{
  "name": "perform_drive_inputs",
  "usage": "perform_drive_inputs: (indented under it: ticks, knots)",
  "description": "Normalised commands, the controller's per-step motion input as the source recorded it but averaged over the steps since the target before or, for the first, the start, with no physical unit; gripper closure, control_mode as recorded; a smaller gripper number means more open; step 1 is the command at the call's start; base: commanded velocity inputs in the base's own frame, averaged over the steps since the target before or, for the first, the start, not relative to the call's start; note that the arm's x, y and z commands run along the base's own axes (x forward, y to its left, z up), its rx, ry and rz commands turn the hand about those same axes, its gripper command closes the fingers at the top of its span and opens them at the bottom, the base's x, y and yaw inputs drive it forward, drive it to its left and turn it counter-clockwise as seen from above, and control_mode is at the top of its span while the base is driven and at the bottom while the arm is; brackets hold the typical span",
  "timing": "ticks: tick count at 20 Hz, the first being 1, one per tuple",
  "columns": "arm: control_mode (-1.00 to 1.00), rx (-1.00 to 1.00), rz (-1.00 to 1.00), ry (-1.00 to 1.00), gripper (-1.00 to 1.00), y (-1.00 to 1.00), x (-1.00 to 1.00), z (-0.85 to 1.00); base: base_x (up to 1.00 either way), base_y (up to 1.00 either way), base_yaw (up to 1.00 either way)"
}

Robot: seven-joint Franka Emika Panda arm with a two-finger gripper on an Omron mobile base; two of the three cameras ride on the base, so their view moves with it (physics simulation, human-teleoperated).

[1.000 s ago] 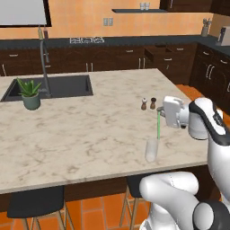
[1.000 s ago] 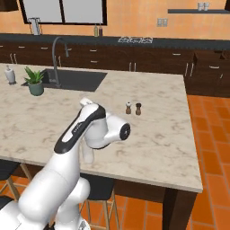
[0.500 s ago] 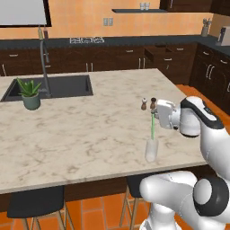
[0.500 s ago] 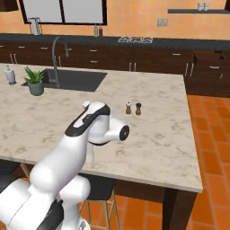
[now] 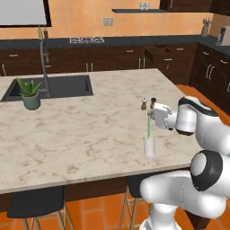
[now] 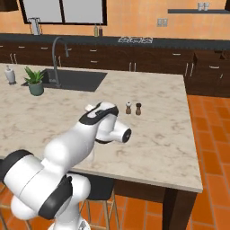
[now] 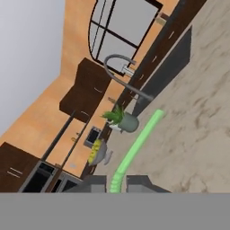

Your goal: Take a straw from the drawer in front and place it inside the glass cup on the dining counter.

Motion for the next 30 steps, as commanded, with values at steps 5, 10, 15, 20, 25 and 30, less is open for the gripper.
perform_drive_inputs:
  ticks: [5, 10, 15, 20, 25, 30]
  knots:
    - [-1.0, 0.0, 0.04, -0.11, 1.0, 0.0, -0.23, -0.22, 0.0, 0.0, 0.0]
    - [-1.0, 0.0, 0.03, -0.12, 1.0, 0.0, -0.54, -0.13, 0.0, 0.0, 0.0]
    - [-1.0, 0.0, 0.01, -0.1, 1.0, 0.0, -0.39, -0.18, 0.0, 0.0, 0.0]
    - [-1.0, 0.0, 0.02, -0.11, 1.0, 0.0, -0.02, -0.28, 0.0, 0.0, 0.0]
    - [-1.0, -0.01, 0.0, -0.12, -1.0, 0.0, 0.0, -0.24, 0.0, 0.0, 0.0]
    - [-1.0, -0.03, 0.0, -0.09, -1.0, 0.0, -0.03, -0.01, 0.0, 0.0, 0.0]
